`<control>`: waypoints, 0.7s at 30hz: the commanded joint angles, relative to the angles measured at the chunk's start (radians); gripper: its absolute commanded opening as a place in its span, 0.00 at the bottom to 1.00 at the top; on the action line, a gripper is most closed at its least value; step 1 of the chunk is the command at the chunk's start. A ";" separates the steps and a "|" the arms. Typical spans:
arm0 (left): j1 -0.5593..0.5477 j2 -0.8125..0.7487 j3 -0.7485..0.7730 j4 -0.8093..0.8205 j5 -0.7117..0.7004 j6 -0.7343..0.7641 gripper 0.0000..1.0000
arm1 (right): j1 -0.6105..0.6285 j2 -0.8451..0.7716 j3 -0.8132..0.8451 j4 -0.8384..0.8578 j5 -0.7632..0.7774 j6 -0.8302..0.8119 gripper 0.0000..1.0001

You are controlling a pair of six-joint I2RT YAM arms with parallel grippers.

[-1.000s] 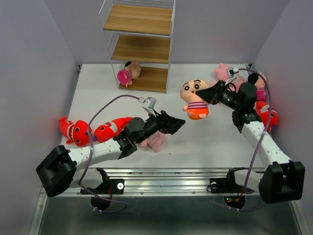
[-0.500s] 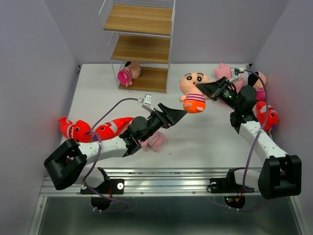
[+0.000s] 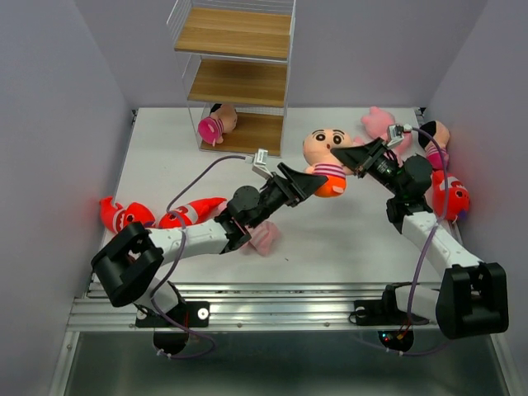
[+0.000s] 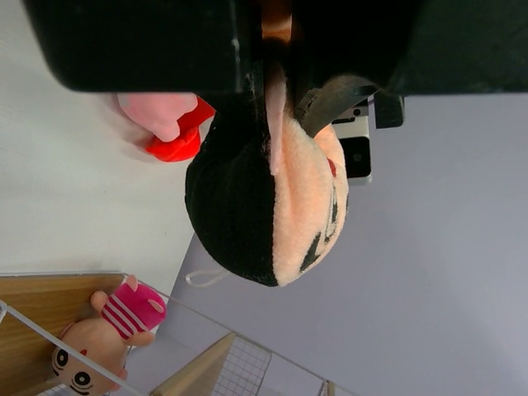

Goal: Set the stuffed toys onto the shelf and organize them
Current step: Pass the stuffed toy from the right arm to the left

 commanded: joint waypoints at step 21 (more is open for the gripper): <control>0.009 -0.188 0.060 -0.416 0.148 0.474 0.00 | -0.017 -0.118 0.056 -0.015 -0.418 -0.629 1.00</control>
